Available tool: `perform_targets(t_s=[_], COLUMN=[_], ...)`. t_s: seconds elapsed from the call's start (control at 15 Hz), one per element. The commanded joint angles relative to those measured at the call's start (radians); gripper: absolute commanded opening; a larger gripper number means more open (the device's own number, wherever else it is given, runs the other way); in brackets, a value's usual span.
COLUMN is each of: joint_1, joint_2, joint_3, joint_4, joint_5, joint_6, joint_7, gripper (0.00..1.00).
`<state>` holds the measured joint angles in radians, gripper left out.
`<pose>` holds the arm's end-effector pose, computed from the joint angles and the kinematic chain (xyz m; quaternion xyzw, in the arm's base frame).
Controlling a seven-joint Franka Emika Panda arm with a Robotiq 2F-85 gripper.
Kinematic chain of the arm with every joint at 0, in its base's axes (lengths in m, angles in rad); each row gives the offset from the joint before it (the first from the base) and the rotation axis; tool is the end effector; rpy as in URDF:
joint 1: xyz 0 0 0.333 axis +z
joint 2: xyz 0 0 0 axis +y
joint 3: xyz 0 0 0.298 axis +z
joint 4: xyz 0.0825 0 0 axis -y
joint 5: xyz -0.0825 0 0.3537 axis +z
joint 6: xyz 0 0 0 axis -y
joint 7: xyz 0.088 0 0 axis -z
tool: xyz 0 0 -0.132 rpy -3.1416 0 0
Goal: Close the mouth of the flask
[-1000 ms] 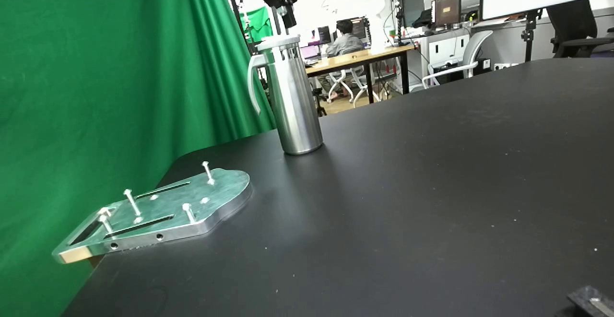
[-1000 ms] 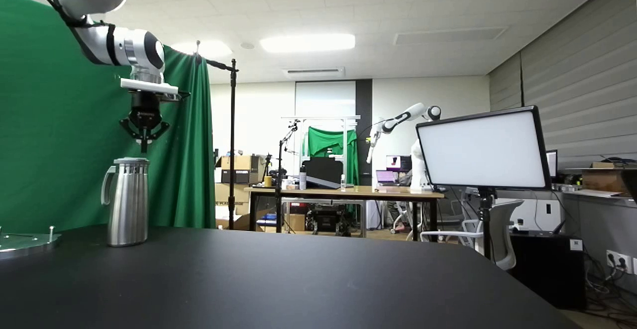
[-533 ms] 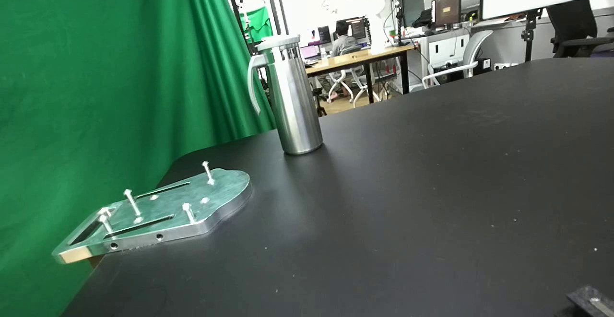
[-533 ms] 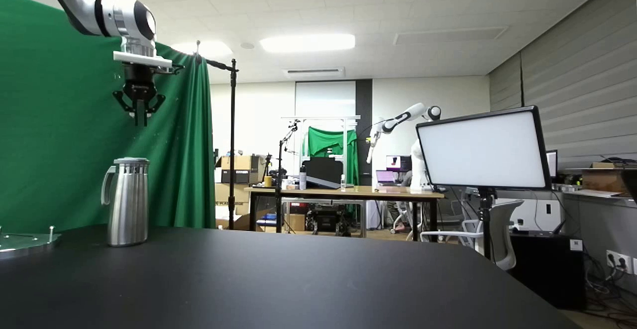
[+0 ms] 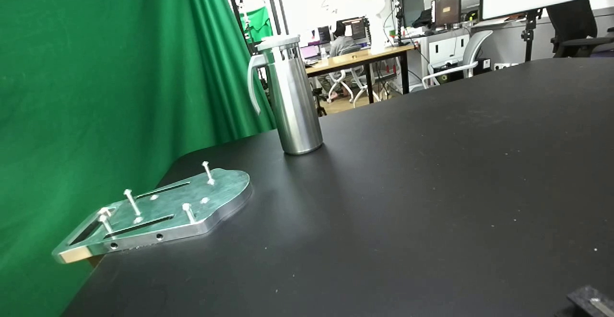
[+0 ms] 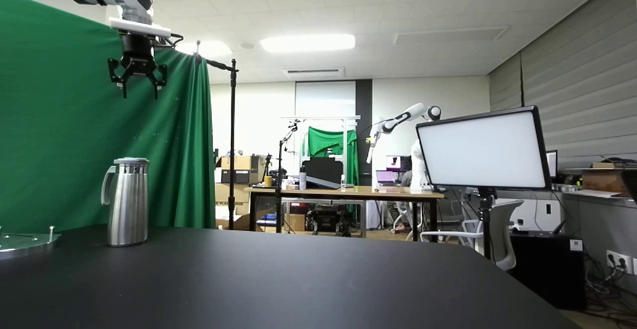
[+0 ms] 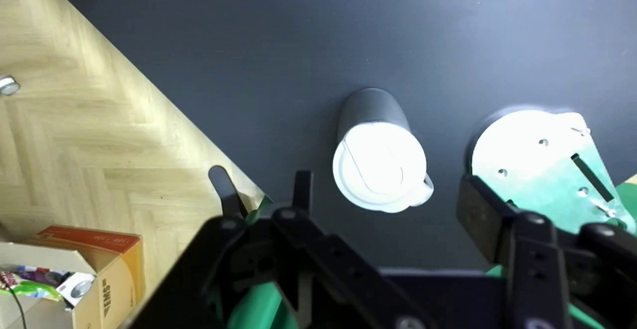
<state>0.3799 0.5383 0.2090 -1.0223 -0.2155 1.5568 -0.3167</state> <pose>0.5861 0.3119 0.5058 0.9049 0.4220 0.0094 0.0537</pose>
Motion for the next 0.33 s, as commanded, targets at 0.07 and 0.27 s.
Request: perform_targets(t_s=[0.07, 0.27], joint_1=[-0.02, -0.032], joint_2=[-0.051, -0.083], joint_3=[0.0, 0.0], joint_4=[-0.065, -0.11], joint_5=[0.007, 0.016], joint_6=[-0.009, -0.01], joint_7=[-0.01, -0.018], gripper=[0.89, 1.0])
